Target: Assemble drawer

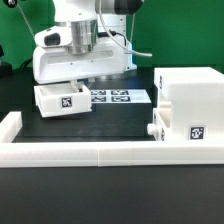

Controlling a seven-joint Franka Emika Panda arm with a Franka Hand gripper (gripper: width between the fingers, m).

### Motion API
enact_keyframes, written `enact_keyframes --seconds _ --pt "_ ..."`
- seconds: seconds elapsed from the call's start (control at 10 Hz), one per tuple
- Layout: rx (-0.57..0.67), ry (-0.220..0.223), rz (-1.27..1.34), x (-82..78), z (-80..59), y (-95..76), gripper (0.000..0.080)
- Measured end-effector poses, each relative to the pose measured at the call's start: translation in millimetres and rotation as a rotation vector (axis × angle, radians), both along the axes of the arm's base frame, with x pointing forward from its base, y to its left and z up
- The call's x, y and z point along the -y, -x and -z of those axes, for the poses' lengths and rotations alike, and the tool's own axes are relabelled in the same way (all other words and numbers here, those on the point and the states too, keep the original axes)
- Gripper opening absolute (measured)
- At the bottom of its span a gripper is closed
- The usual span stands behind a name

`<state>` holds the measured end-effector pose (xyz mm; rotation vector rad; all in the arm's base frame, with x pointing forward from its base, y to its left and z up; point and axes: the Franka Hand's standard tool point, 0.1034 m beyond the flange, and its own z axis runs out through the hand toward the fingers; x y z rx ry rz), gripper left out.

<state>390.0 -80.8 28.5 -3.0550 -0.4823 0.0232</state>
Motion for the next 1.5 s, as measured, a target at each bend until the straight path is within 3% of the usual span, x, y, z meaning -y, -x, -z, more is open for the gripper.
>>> enact_keyframes --seconds 0.2,0.6,1.2,1.5 --pt "-0.006 -0.007 -0.041 -4.3 -10.6 -14.2 0.0042" --pt "-0.001 -0.012 -0.224 -3.5 -8.0 -13.0 0.0042" --pt "0.025 0.015 -0.768 -4.7 -30.7 -65.2 0.0042" --pt "0.022 0.008 -0.920 -2.0 -28.1 -60.6 0.0042"
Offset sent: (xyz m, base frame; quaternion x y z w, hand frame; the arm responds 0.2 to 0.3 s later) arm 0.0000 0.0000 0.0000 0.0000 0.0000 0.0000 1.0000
